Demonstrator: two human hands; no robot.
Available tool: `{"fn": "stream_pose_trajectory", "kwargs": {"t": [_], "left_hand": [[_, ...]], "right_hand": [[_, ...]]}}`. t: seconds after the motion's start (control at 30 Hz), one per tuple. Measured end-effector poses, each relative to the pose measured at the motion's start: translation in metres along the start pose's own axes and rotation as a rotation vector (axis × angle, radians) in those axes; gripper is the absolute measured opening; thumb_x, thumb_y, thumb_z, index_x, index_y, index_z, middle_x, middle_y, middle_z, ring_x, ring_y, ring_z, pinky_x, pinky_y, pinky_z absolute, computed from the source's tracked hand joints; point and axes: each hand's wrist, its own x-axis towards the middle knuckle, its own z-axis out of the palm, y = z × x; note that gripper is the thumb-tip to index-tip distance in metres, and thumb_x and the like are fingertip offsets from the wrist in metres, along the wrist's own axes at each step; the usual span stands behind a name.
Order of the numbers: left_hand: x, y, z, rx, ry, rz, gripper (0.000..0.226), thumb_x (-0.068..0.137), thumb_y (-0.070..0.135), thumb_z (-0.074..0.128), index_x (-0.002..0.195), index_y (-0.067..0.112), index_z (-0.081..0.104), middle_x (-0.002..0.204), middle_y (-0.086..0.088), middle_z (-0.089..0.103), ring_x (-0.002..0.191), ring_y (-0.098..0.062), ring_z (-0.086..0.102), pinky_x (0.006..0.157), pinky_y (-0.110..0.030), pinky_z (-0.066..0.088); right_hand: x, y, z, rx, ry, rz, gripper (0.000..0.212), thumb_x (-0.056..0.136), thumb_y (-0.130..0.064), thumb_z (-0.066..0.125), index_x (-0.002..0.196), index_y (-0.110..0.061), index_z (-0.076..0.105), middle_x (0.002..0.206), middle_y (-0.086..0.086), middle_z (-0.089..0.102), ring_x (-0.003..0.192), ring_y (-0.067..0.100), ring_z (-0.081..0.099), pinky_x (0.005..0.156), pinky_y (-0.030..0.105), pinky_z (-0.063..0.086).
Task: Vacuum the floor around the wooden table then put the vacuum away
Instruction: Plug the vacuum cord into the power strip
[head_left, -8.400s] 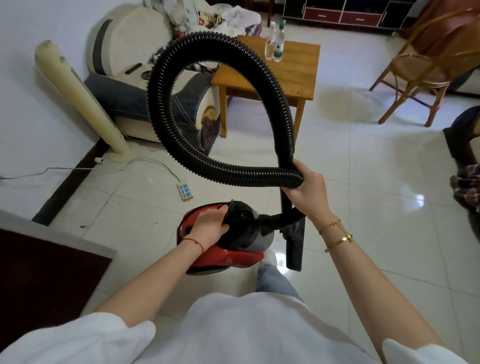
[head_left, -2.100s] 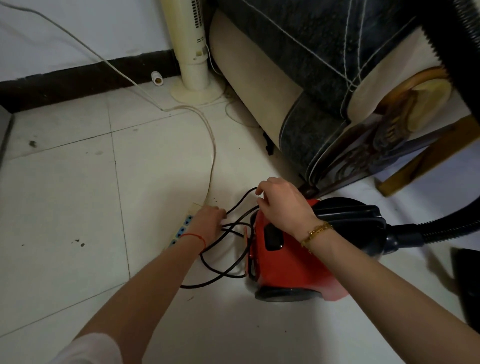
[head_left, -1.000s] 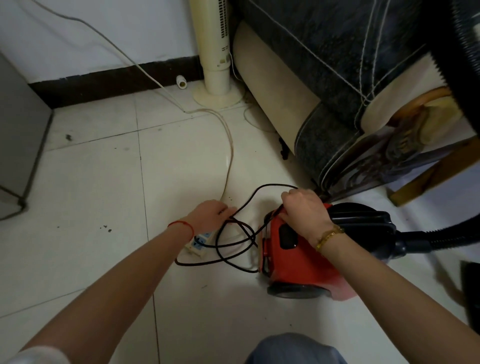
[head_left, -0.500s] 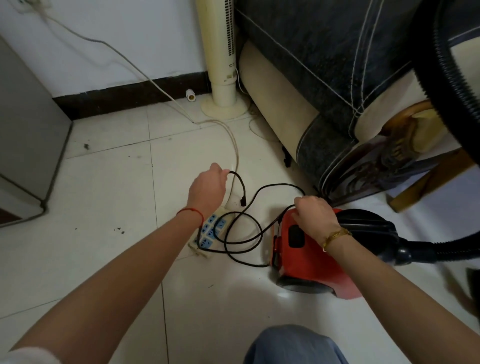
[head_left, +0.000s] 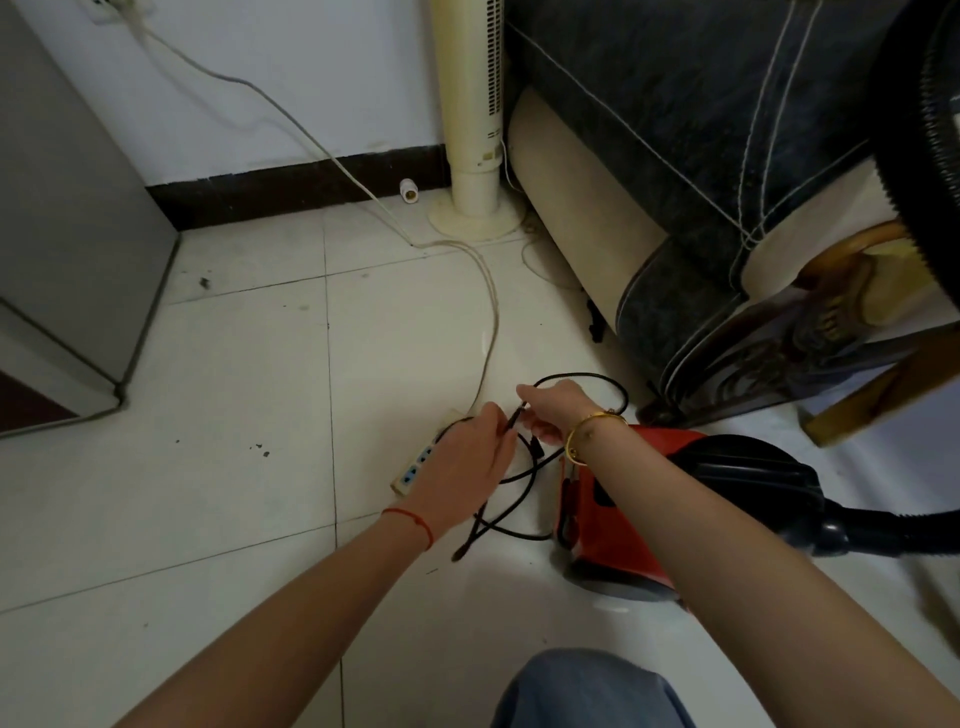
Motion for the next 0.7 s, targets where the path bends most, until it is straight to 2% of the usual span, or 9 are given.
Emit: {"fn": "stream_pose_trajectory", "kwargs": {"t": [0.03,0.13,0.2,0.33,0.43,0.53,0.63,0.7], "left_hand": [[-0.005,-0.001,-0.002,-0.002,-0.011,0.025,0.018,0.100,0.027,0.041,0.094,0.011,0.046,0.071,0.001,0.053,0.062,-0.013,0.048,0.057,-0.021,0.036],[-0.020,-0.003,-0.011,0.033,-0.081,0.131,0.015,0.099,0.025,0.043,0.095,0.012,0.048,0.079,0.000,0.054,0.068,-0.011,0.046,0.063,-0.025,0.042],[-0.031,-0.004,-0.014,0.125,-0.159,0.183,0.017,0.098,0.028,0.042,0.097,0.013,0.048,0.084,-0.001,0.056,0.070,-0.012,0.045,0.065,-0.027,0.045],[-0.045,-0.020,-0.013,0.204,-0.274,0.219,0.017,0.095,0.032,0.040,0.093,0.016,0.045,0.083,-0.001,0.057,0.072,-0.016,0.051,0.064,-0.031,0.049],[-0.050,-0.039,-0.010,0.190,-0.257,0.218,0.017,0.093,0.033,0.039,0.093,0.018,0.046,0.082,0.000,0.058,0.071,-0.014,0.052,0.063,-0.029,0.050],[-0.058,-0.058,-0.006,0.245,-0.222,0.221,0.031,0.095,0.042,0.031,0.103,0.019,0.051,0.088,0.000,0.060,0.076,-0.014,0.054,0.067,-0.030,0.052],[-0.067,-0.080,-0.006,0.222,-0.151,0.172,0.042,0.098,0.047,0.023,0.100,0.018,0.053,0.085,0.000,0.059,0.074,-0.014,0.050,0.065,-0.024,0.042],[-0.074,-0.096,-0.009,0.207,-0.061,0.153,0.037,0.099,0.041,0.028,0.093,0.017,0.056,0.076,0.001,0.056,0.066,-0.014,0.044,0.062,-0.024,0.034]], "right_hand": [[0.004,0.003,0.003,0.071,-0.010,0.040,0.021,0.093,-0.023,0.056,0.085,-0.004,0.052,0.068,0.007,0.054,0.040,0.011,0.051,0.034,0.014,0.036],[0.017,0.011,0.010,0.208,-0.021,0.136,0.017,0.090,-0.016,0.059,0.077,-0.007,0.053,0.065,0.007,0.053,0.050,0.014,0.048,0.044,0.022,0.038],[0.021,0.012,0.014,0.317,-0.038,0.183,0.014,0.092,-0.016,0.056,0.081,-0.009,0.054,0.065,0.004,0.054,0.052,0.012,0.049,0.045,0.021,0.039],[0.023,0.003,0.016,0.461,-0.044,0.137,0.022,0.097,-0.022,0.050,0.080,-0.009,0.052,0.068,0.002,0.053,0.055,0.011,0.049,0.042,0.019,0.043],[0.025,-0.003,0.021,0.342,-0.028,0.059,0.034,0.100,-0.028,0.043,0.079,-0.006,0.057,0.064,0.003,0.051,0.055,0.011,0.047,0.048,0.021,0.041],[0.033,-0.009,0.034,0.137,0.041,-0.066,0.036,0.100,-0.029,0.038,0.086,-0.004,0.059,0.060,0.006,0.051,0.055,0.016,0.047,0.055,0.028,0.041],[0.044,-0.013,0.046,-0.025,0.100,-0.147,0.033,0.099,-0.024,0.038,0.099,0.002,0.058,0.072,0.014,0.057,0.065,0.025,0.054,0.068,0.039,0.050],[0.049,-0.015,0.054,-0.057,0.051,-0.156,0.023,0.098,-0.016,0.037,0.098,0.000,0.053,0.074,0.016,0.058,0.061,0.024,0.053,0.060,0.036,0.048]]}}
